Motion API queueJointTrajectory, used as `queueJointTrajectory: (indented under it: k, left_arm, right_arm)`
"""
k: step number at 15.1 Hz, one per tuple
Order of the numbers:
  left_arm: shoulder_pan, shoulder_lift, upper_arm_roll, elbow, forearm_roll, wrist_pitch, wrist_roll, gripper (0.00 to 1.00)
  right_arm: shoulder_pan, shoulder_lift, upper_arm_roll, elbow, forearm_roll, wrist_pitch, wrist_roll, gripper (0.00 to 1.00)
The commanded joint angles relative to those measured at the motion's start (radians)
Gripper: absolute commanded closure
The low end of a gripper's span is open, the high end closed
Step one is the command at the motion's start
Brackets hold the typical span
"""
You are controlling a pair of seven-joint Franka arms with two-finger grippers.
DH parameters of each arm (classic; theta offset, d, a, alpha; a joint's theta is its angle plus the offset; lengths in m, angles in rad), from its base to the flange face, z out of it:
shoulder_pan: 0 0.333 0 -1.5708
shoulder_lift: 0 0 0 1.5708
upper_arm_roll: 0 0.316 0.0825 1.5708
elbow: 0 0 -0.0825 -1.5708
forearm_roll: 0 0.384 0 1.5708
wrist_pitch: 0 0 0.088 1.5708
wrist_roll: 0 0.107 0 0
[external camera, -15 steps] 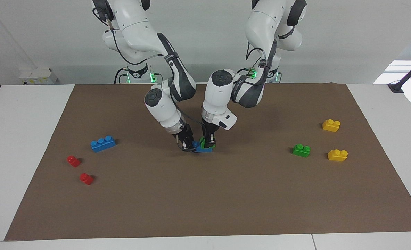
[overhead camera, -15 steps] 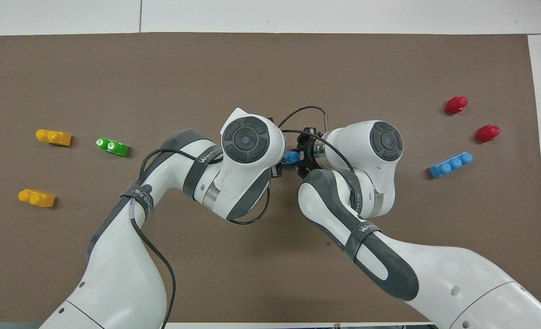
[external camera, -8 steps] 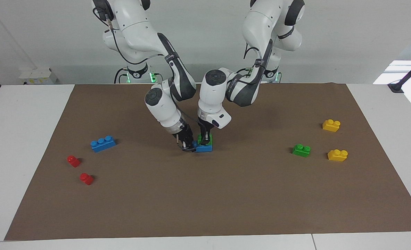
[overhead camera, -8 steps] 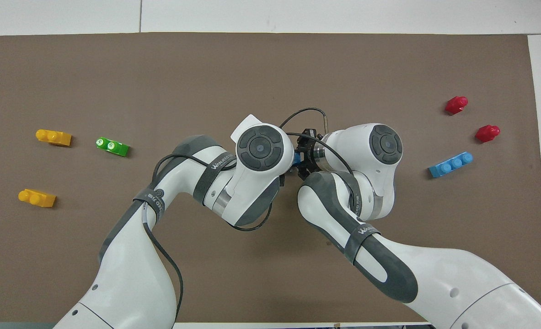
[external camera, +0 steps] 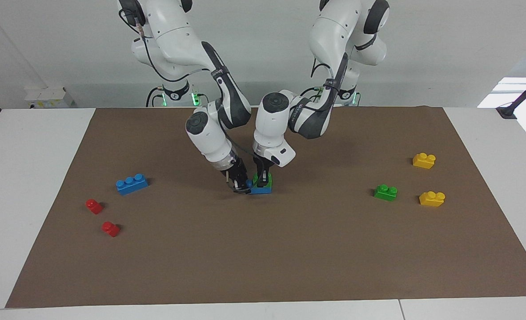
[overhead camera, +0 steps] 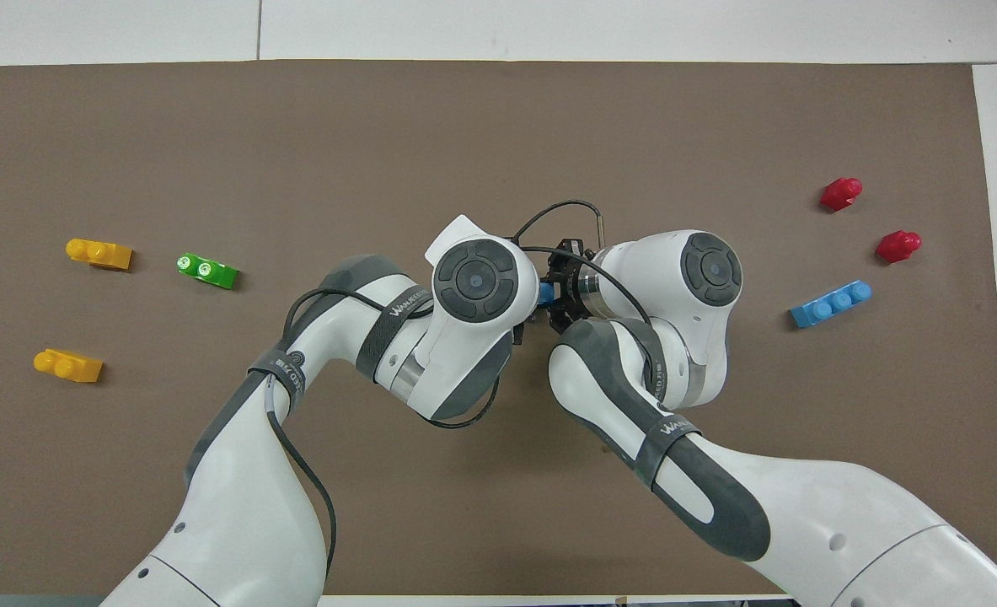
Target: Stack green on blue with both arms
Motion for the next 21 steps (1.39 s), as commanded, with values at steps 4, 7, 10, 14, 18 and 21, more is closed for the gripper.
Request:
queueJointTrajectory:
  k: [4, 7, 10, 14, 18, 21]
  left_arm:
    - [-0.001, 0.029, 0.006, -0.083, 0.002, 0.099, 0.030, 1.00]
    - [0.014, 0.029, 0.007, -0.051, -0.006, 0.044, 0.027, 0.01]
    - [0.035, 0.031, 0.007, 0.015, -0.006, -0.042, 0.027, 0.00]
    - [0.038, 0.022, 0.007, 0.032, -0.007, -0.056, 0.024, 0.00]
    - [0.087, -0.081, 0.006, 0.026, -0.009, -0.169, 0.033, 0.00]
    - [0.147, -0.194, 0.006, 0.019, -0.010, -0.295, 0.067, 0.00]
  right_arm:
    - [-0.003, -0.005, -0.004, -0.015, 0.023, 0.031, -0.031, 0.37]
    - [-0.007, -0.005, -0.004, -0.009, 0.023, 0.022, -0.029, 0.00]
    - [-0.017, -0.008, -0.004, 0.000, 0.023, 0.014, -0.029, 0.00]
    - [-0.072, -0.030, -0.006, 0.021, 0.023, -0.051, -0.044, 0.00]
    - [-0.185, -0.089, -0.007, 0.043, 0.018, -0.180, -0.180, 0.00]
    - [-0.256, -0.132, -0.015, 0.041, 0.006, -0.263, -0.494, 0.00]
